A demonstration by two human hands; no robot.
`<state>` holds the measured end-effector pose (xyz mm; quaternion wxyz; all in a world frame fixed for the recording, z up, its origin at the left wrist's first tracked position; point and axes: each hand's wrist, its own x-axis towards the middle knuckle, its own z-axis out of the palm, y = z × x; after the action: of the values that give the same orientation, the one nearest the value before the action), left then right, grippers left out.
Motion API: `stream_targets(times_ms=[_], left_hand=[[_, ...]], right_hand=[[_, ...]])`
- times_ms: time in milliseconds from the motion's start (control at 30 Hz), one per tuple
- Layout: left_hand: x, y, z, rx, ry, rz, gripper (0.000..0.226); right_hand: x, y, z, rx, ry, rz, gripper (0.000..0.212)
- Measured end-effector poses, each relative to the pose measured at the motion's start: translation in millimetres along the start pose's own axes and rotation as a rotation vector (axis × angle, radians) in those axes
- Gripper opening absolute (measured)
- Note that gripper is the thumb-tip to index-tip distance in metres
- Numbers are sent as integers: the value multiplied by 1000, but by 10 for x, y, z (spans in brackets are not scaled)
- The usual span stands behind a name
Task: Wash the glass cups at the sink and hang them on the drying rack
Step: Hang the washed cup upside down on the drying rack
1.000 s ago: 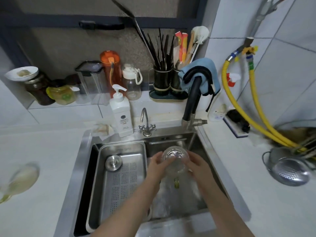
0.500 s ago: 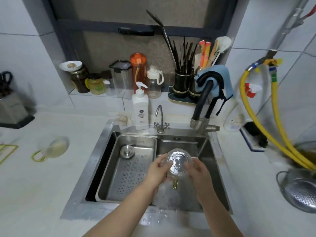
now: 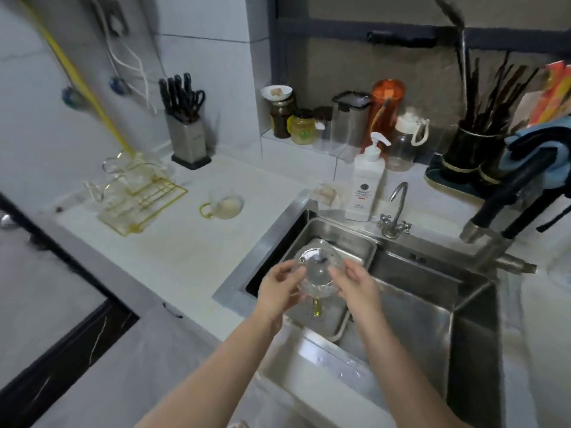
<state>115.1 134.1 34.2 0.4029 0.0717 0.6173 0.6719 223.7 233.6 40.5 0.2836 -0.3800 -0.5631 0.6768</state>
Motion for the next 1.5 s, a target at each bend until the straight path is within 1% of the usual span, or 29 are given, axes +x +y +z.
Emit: stream_targets(times_ms=[100,167,233,267,333,400,533,567,633,667,833,967,1100,1233,1300,1400,1433,1500], left_hand=[[-25,145,-381,-31,92,29,29],[-49,260,-651,-57,133,64,24],[-81,379,-895,-70,172,96,20],[-85,434,-1058,-82,197,109,22],[-78,535,-1385,-95,235,118,32],[-63,635,-1729,-107,265,125,38],[-22,884,-2381,-117,299,154,39],[-1,948,-2543,-113,304,159,39],[59,1083,-2866,-103,310,168,40],[92,1149,-3020,-96,312,173,40],[243,1421,-3641,-93,318,177,44],[419,1586,-3888,-126,307,175,39],[695,1734,-3982,-150,313,173,45],[1033,1875,-3992,-175,334,172,42],[1221,1943,-3970,-173,354,164,44],[1531,2041,-3906,-166,402,155,48],[1638,2073,-3881,-159,417,154,48],[1839,2120,-3843,-122,433,143,46]], right_hand=[[14,-71,426,-26,-85,3,40],[10,-103,740,-34,-133,15,41],[12,-118,1029,-27,-193,37,34],[7,-125,1205,-28,-221,42,30],[-11,-138,1537,-65,-262,47,25],[-27,-123,1883,-92,-284,52,26],[-120,-135,2589,-121,-338,49,3],[-135,-138,2766,-121,-339,41,6],[-146,-141,3117,-98,-343,20,19],[-153,-144,3286,-86,-349,15,20],[-139,-125,3988,-56,-358,27,5],[-19,-173,4340,-51,-342,21,16],[270,-245,4583,-63,-333,2,16],[663,-300,4756,-69,-322,-8,23],[909,-291,4832,-72,-312,-2,24],[1273,-295,4929,-85,-303,11,36],[1400,-302,4954,-84,-311,8,36],[1624,-329,4994,-81,-329,0,25]])
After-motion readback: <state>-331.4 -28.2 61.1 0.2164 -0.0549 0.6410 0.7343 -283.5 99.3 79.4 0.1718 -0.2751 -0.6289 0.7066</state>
